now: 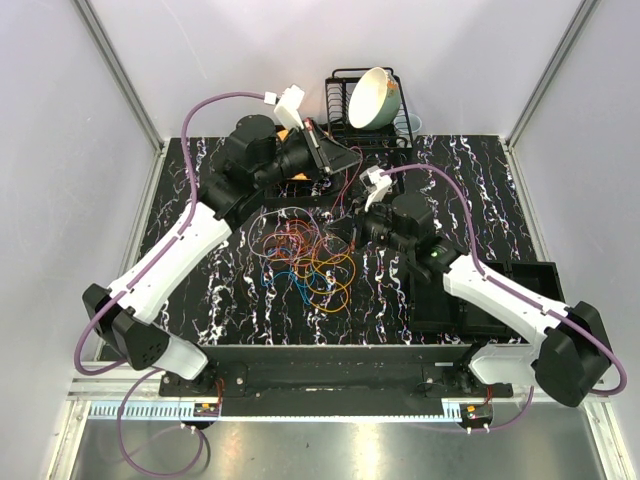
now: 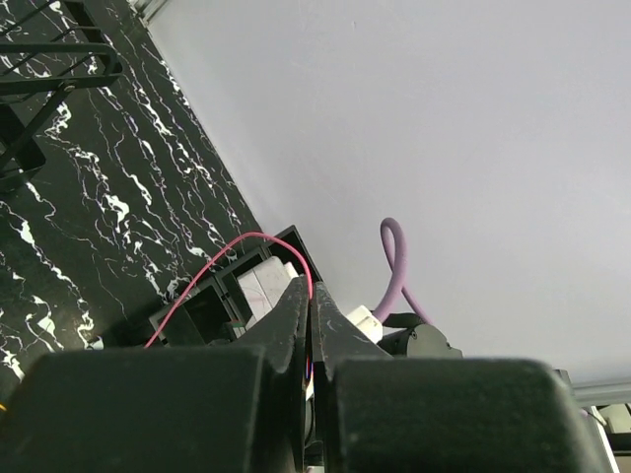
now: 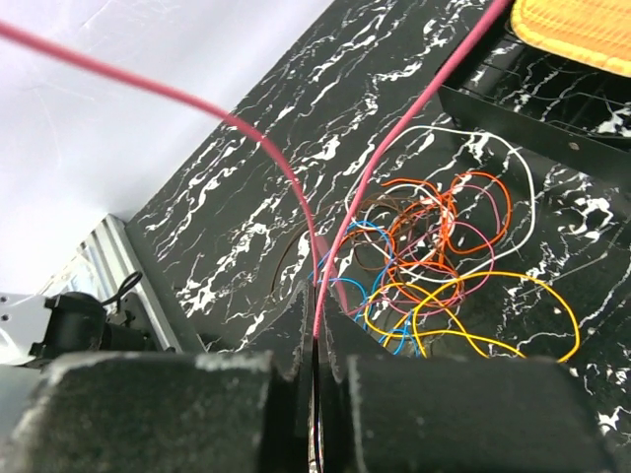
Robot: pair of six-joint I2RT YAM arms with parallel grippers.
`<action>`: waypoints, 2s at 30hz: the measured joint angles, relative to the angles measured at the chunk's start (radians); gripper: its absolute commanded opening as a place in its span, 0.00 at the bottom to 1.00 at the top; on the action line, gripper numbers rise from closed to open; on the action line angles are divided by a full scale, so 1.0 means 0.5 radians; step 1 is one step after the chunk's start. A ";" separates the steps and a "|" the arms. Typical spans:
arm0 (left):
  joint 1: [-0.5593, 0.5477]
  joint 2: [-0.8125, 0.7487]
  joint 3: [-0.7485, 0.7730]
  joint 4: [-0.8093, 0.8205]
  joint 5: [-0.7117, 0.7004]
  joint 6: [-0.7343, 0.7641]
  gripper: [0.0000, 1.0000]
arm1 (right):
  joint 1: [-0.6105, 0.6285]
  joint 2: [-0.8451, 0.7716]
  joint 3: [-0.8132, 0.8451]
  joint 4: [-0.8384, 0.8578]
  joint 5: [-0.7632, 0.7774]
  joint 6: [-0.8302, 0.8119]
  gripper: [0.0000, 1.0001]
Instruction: Untangle the cables
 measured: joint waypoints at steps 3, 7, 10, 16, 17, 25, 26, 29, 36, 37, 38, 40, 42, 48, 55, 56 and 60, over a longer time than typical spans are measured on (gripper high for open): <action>0.005 -0.025 -0.046 0.034 -0.011 -0.010 0.03 | 0.000 0.007 0.001 -0.001 0.018 0.002 0.00; 0.029 -0.092 -0.133 0.051 -0.037 -0.015 0.37 | 0.001 0.005 0.002 -0.005 0.063 0.009 0.00; 0.080 -0.174 -0.235 0.068 -0.053 -0.007 0.98 | 0.002 -0.027 0.046 -0.111 0.127 0.018 0.00; 0.287 -0.427 -0.588 0.049 -0.070 0.062 0.99 | 0.006 -0.143 0.412 -0.522 0.376 0.014 0.00; 0.320 -0.488 -0.680 0.026 -0.094 0.091 0.99 | 0.007 -0.159 0.520 -0.599 0.431 0.007 0.00; 0.417 -0.726 -1.301 -0.107 -0.272 0.268 0.99 | 0.008 -0.135 1.526 -1.081 0.747 -0.117 0.00; 0.417 -0.726 -1.369 -0.123 -0.294 0.288 0.99 | 0.008 -0.111 1.664 -1.118 0.785 -0.143 0.00; 0.417 -0.732 -1.476 -0.183 -0.351 0.333 0.99 | 0.008 -0.052 2.025 -1.254 0.900 -0.216 0.00; 0.417 -0.842 -1.627 -0.222 -0.534 0.433 0.99 | 0.008 -0.025 2.544 -1.572 1.154 -0.386 0.00; 0.417 -0.860 -1.661 -0.216 -0.554 0.440 0.99 | 0.008 -0.030 2.597 -1.606 1.183 -0.413 0.00; 0.417 -0.869 -1.691 -0.208 -0.568 0.445 0.99 | 0.008 -0.032 2.658 -1.650 1.215 -0.436 0.00; 0.417 -0.867 -1.749 -0.177 -0.575 0.446 0.98 | 0.008 -0.019 2.801 -1.728 1.260 -0.479 0.00; 0.406 -0.844 -1.797 -0.163 -0.576 0.446 0.96 | 0.009 0.013 2.994 -1.814 1.296 -0.513 0.00; 0.311 -0.712 -1.807 -0.117 -0.599 0.471 0.94 | 0.010 -0.062 3.136 -1.934 1.422 -0.555 0.00; 0.280 -0.670 -1.804 -0.127 -0.698 0.540 0.93 | 0.010 -0.159 2.924 -2.035 1.569 -0.607 0.00; 0.280 -0.670 -1.800 -0.139 -0.714 0.549 0.93 | 0.010 -0.159 2.908 -2.050 1.588 -0.617 0.00; 0.278 -0.697 -1.784 -0.226 -0.784 0.585 0.95 | 0.010 -0.147 2.897 -2.092 1.675 -0.674 0.00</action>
